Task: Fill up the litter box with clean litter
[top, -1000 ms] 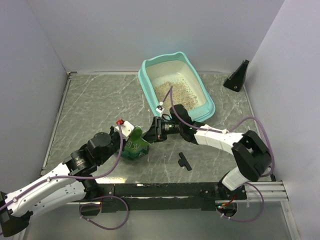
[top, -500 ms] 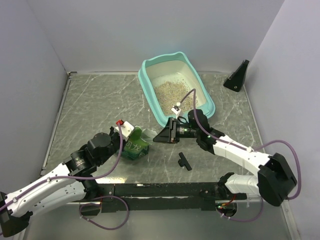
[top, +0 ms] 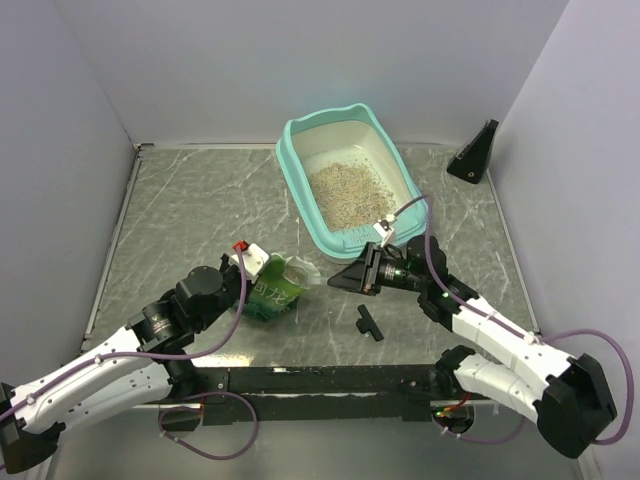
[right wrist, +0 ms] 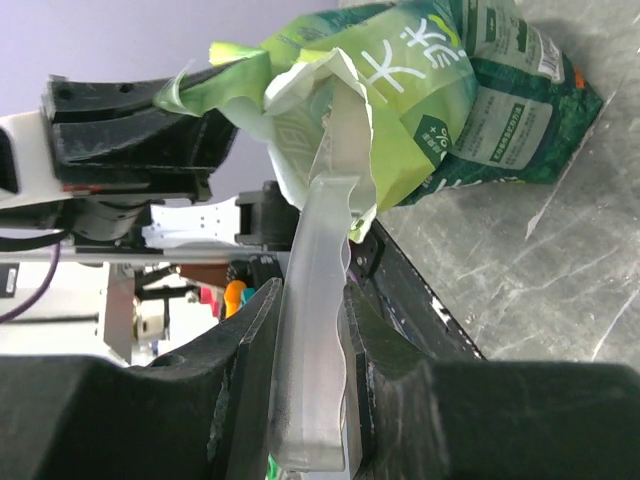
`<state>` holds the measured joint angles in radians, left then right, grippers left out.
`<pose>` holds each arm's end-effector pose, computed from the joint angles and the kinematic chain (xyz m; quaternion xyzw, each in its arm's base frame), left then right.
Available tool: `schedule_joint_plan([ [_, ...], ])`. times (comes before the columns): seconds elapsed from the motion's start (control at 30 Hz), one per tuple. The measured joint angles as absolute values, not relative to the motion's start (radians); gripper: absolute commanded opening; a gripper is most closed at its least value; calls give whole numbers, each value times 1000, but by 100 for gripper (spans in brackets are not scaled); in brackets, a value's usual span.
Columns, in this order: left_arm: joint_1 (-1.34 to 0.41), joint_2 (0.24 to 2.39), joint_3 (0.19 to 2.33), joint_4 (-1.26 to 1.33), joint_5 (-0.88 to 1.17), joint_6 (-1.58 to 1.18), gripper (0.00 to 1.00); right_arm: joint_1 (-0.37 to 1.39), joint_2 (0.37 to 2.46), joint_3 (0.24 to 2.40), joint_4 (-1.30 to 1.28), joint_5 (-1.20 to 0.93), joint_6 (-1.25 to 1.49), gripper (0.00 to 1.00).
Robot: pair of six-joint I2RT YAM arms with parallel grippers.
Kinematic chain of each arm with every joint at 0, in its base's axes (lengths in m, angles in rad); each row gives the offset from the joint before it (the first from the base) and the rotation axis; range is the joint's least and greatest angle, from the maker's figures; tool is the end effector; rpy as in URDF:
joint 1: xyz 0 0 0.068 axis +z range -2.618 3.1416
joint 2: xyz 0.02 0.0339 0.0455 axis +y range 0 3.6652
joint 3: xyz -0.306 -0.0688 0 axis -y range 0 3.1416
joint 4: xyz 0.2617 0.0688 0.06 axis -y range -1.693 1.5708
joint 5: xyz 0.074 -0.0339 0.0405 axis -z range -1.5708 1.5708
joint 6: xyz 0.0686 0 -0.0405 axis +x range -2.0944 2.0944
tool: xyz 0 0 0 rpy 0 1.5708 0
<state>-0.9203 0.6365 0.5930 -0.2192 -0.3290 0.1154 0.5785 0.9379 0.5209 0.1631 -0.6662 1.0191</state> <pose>0.1219 -0.1236 0.3079 0.3010 0.7296 -0.1155 0.6031 0.1664 0.1593 0.2770 -0.0319 0.7731 0.5947 0.2181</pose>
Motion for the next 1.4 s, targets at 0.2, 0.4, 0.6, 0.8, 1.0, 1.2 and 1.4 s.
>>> schedule_joint_plan([
  [0.2,-921,639,593,-207,-325,115,1,553,823,467,133,-628,1058,0],
  [0.4,-924,648,593,-199,-318,115,1,530,727,422,102,-609,1090,0],
  [0.6,-925,652,593,-197,-311,115,1,522,684,403,88,-609,1115,0],
  [0.8,-925,664,593,-190,-305,115,1,519,642,404,55,-609,1121,0],
  [1.0,-937,710,593,-174,-301,115,1,516,613,404,-3,-596,1113,0],
  [1.2,-955,722,592,-160,-304,114,1,516,569,404,-67,-580,1103,0],
  [1.4,-964,759,591,-144,-311,111,1,514,552,441,-162,-561,1063,0],
])
